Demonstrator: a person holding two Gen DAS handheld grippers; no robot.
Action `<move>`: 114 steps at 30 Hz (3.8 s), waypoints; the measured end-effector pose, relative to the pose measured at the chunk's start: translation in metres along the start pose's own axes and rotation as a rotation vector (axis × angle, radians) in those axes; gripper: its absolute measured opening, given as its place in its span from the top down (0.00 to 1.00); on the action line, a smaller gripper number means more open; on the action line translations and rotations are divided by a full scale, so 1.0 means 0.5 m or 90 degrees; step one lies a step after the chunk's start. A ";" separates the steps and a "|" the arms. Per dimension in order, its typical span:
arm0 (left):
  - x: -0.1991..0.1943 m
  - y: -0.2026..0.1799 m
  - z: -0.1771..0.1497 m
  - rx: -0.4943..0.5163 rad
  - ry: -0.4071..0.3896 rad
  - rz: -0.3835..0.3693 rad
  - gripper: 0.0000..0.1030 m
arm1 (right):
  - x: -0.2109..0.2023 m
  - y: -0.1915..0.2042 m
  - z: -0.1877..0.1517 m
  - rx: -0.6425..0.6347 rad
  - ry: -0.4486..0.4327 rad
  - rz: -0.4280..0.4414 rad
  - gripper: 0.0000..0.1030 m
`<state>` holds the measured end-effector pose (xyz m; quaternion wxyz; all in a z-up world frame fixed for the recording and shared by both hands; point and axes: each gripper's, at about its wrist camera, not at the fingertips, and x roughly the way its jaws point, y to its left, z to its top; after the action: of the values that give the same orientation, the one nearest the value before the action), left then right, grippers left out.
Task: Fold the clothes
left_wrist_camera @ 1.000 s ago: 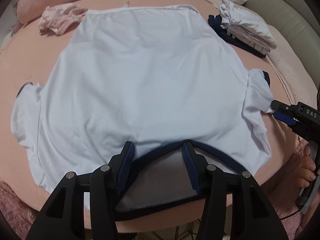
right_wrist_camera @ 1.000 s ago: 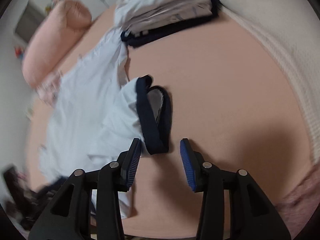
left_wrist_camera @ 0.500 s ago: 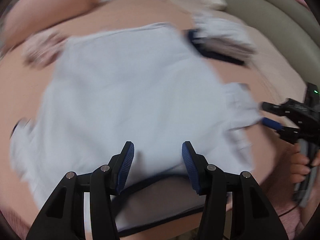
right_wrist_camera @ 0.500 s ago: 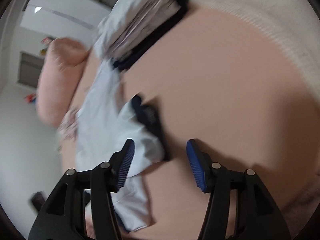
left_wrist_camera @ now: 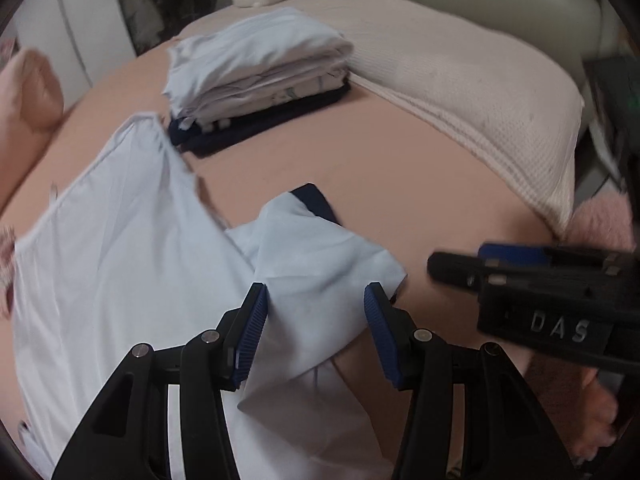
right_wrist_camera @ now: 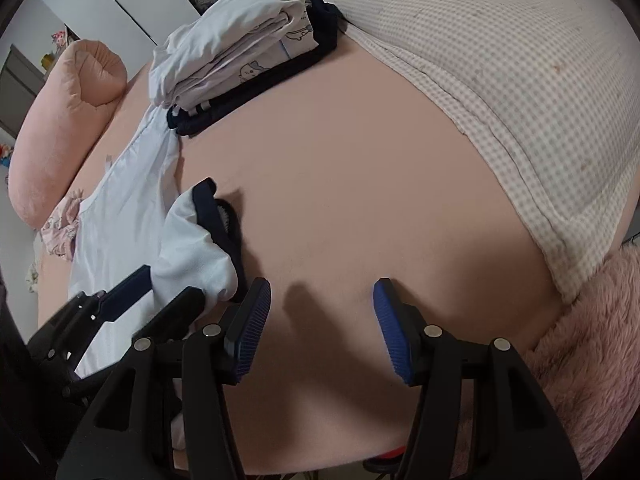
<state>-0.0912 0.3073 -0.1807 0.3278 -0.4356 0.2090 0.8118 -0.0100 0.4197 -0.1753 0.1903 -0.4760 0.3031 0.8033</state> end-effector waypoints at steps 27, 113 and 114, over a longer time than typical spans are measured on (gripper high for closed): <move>-0.111 0.188 -0.116 -0.116 -0.042 -0.008 0.53 | 0.078 0.203 0.047 -0.299 0.099 0.086 0.39; -0.057 0.312 -0.010 -0.124 0.018 -0.028 0.64 | 0.167 0.286 0.103 -0.385 0.083 0.108 0.37; -0.047 0.307 -0.002 -0.106 0.031 -0.031 0.64 | 0.175 0.288 0.096 -0.399 0.094 0.090 0.37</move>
<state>-0.1907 0.1917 -0.1533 0.3051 -0.4857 0.1378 0.8075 -0.1685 0.3461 -0.1909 -0.0444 -0.5463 0.0862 0.8320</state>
